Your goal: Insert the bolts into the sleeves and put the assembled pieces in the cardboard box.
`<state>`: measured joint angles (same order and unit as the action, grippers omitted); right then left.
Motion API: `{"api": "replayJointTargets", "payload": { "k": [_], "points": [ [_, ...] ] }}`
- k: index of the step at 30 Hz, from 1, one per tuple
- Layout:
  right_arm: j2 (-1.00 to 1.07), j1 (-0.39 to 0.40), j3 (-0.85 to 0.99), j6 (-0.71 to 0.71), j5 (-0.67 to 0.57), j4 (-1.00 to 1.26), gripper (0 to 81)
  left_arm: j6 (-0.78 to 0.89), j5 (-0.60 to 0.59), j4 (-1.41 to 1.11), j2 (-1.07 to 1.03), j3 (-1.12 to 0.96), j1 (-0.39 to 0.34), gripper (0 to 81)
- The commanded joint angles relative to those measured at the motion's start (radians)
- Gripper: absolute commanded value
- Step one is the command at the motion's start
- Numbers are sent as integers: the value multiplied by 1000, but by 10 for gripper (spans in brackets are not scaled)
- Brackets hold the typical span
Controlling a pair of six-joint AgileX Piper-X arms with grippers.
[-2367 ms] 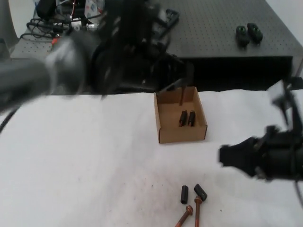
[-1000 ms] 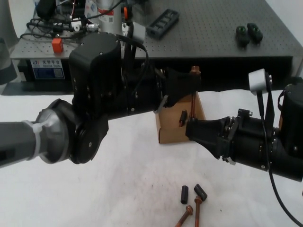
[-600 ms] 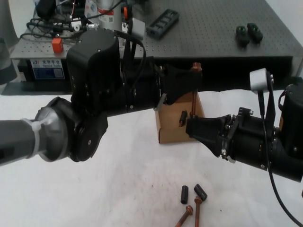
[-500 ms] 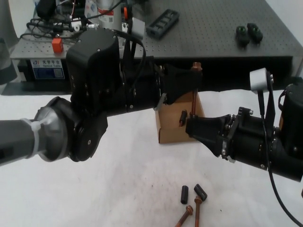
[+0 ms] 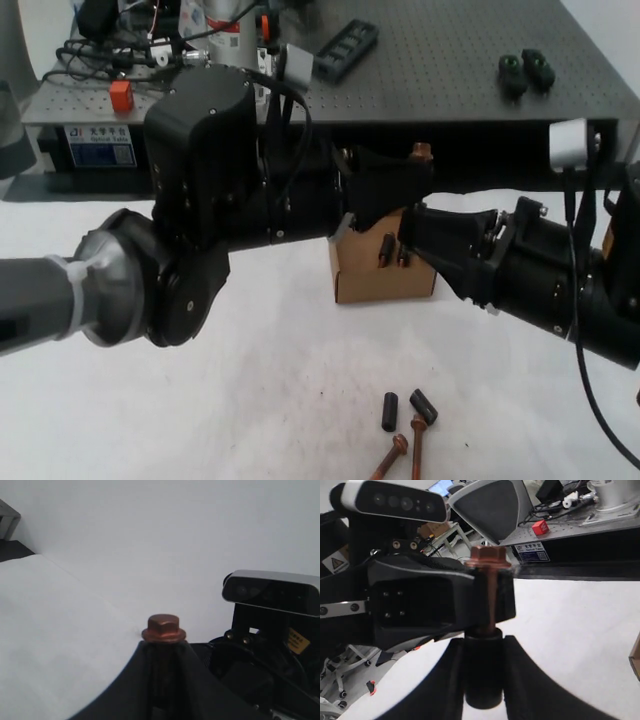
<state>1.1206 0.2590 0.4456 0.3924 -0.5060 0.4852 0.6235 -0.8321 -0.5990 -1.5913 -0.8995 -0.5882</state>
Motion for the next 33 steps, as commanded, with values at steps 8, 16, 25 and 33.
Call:
{"api": "replayJointTargets", "payload": {
  "k": [8, 16, 25, 33],
  "points": [
    [-9, -7, 16, -4, 46, 54, 46, -25, -16, 16, 3, 1, -4, 136],
    [149, -130, 214, -220, 168, -266, 46, -49, 96, 101, 3, 1, -4, 528],
    [675, -144, 790, -377, 350, -720, 46, -354, 163, 550, 3, -5, -27, 482],
    [1011, -119, 1181, -412, 412, -990, 46, -634, 407, 937, -54, -99, -140, 483]
  ]
}}
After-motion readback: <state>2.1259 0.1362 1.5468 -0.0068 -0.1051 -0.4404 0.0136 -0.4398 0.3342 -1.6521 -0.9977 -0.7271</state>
